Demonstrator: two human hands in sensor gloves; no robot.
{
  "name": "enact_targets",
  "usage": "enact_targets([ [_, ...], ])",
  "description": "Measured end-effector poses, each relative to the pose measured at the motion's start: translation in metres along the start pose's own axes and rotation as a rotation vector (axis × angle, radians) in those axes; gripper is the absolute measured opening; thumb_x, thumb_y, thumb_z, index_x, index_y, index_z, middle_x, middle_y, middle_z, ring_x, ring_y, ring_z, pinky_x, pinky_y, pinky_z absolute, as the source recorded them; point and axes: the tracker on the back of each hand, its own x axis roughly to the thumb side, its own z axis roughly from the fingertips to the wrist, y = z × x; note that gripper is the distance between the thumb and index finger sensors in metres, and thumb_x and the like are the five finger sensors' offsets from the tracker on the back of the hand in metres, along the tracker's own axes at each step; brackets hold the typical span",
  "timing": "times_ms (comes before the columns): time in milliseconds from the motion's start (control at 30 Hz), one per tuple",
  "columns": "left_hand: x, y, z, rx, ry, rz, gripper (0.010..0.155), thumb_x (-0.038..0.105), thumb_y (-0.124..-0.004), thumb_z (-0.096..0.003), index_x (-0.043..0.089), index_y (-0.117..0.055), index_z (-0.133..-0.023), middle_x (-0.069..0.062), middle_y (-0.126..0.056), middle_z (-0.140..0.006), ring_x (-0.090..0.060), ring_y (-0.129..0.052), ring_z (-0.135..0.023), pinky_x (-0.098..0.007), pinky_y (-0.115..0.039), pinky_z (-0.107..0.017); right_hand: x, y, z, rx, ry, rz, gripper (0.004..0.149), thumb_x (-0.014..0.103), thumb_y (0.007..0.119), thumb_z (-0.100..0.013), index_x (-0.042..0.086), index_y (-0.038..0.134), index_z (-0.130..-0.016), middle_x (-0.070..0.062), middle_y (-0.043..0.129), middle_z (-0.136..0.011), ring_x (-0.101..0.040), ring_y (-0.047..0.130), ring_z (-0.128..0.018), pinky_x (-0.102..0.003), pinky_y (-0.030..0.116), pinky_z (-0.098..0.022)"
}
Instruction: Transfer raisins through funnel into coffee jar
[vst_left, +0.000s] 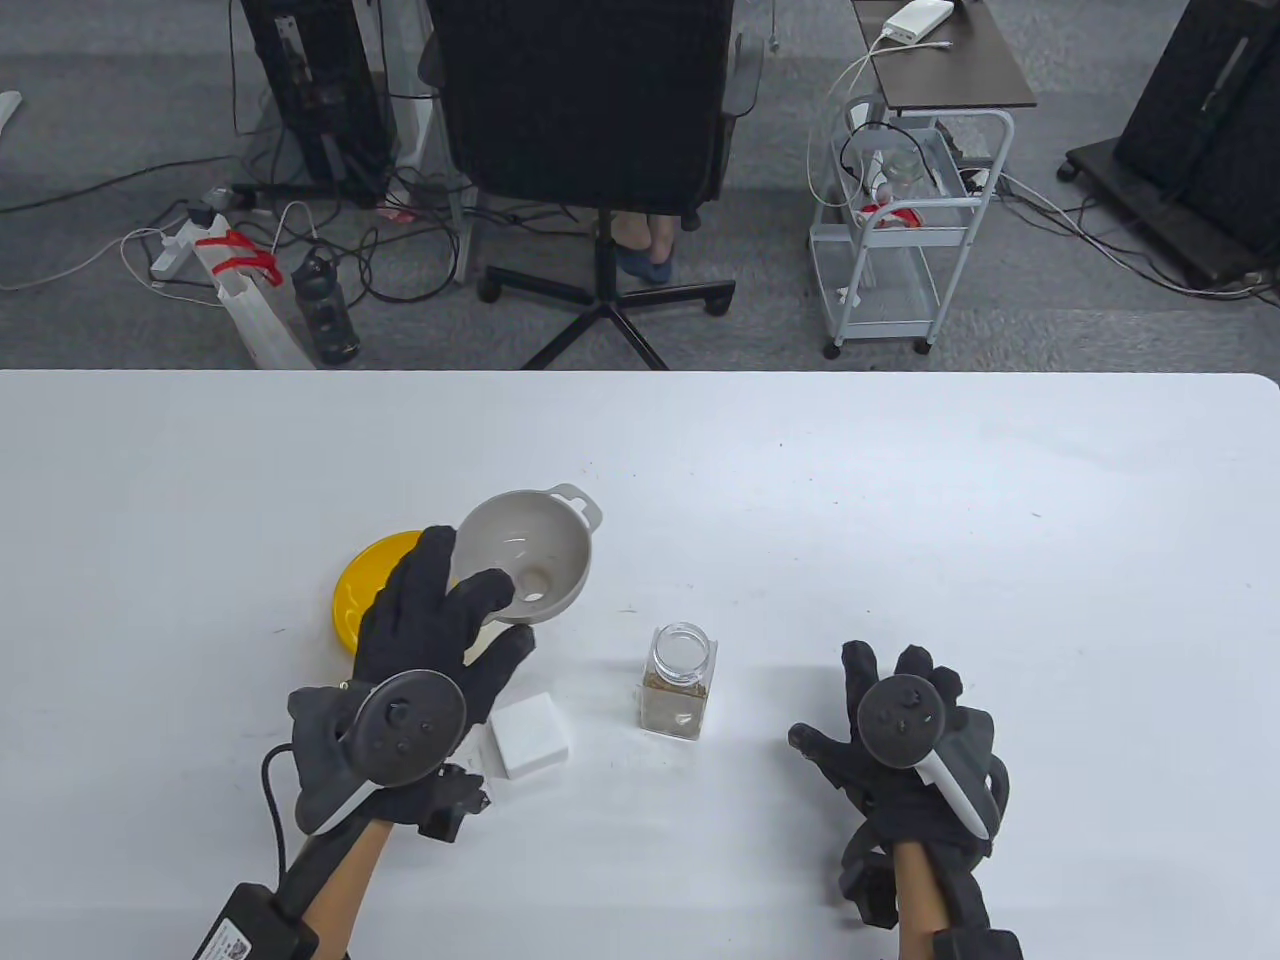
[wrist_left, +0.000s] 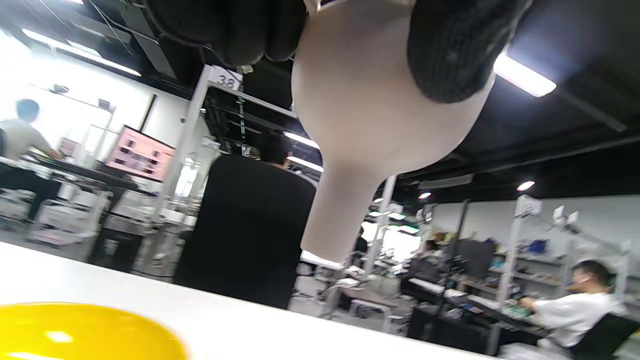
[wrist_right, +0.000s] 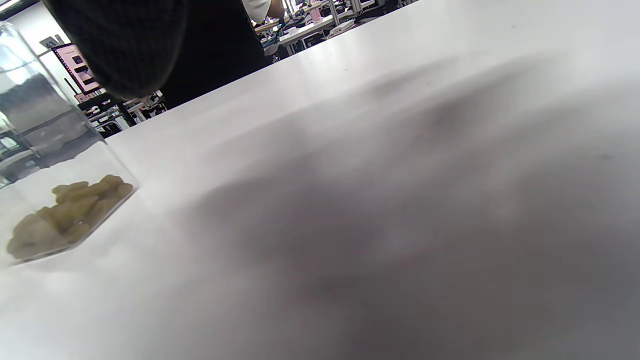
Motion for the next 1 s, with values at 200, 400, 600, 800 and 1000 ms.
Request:
enact_targets([
  [200, -0.034, -0.028, -0.003, -0.073, 0.066, -0.271, 0.05, 0.05, -0.079, -0.0606, 0.034, -0.063, -0.106, -0.021, -0.047, -0.129, -0.045, -0.057, -0.115, -0.062, -0.054, -0.08, 0.0, 0.0, 0.0, 0.001, 0.003, 0.003, 0.093, 0.063, 0.073, -0.055, 0.024, 0.015, -0.117, -0.033, -0.001, -0.113, -0.064, 0.006, -0.101, -0.082, 0.026, -0.069],
  [400, -0.045, -0.06, -0.008, -0.155, 0.066, -0.462, 0.05, 0.048, -0.08, -0.0598, 0.036, -0.062, -0.105, -0.017, -0.044, -0.13, -0.042, -0.055, -0.117, -0.061, -0.052, -0.081, 0.0, 0.0, 0.001, 0.01, 0.009, 0.007, 0.093, 0.063, 0.073, -0.055, 0.024, 0.015, -0.117, -0.032, -0.001, -0.113, -0.063, 0.006, -0.101, -0.082, 0.026, -0.069],
  [600, -0.048, -0.083, -0.011, -0.213, 0.06, -0.537, 0.05, 0.047, -0.081, -0.0595, 0.037, -0.062, -0.105, -0.013, -0.042, -0.132, -0.039, -0.053, -0.118, -0.061, -0.051, -0.082, 0.0, 0.0, 0.001, 0.015, 0.011, 0.007, 0.093, 0.063, 0.073, -0.055, 0.024, 0.015, -0.117, -0.032, -0.001, -0.113, -0.063, 0.006, -0.101, -0.082, 0.026, -0.069],
  [800, -0.051, -0.096, -0.012, -0.239, 0.059, -0.577, 0.051, 0.048, -0.08, -0.06, 0.037, -0.06, -0.105, -0.014, -0.041, -0.132, -0.04, -0.053, -0.118, -0.061, -0.051, -0.082, 0.001, 0.0, 0.0, 0.018, 0.012, 0.007, 0.093, 0.063, 0.073, -0.055, 0.024, 0.015, -0.117, -0.032, -0.001, -0.114, -0.063, 0.006, -0.102, -0.082, 0.026, -0.069],
  [1000, -0.054, -0.093, -0.011, -0.264, 0.082, -0.566, 0.057, 0.049, -0.078, -0.0608, 0.037, -0.054, -0.112, -0.014, -0.041, -0.132, -0.042, -0.051, -0.118, -0.062, -0.05, -0.082, 0.001, 0.0, 0.0, 0.021, 0.016, 0.009, 0.093, 0.063, 0.073, -0.055, 0.024, 0.015, -0.117, -0.032, -0.001, -0.114, -0.063, 0.006, -0.102, -0.082, 0.026, -0.069],
])
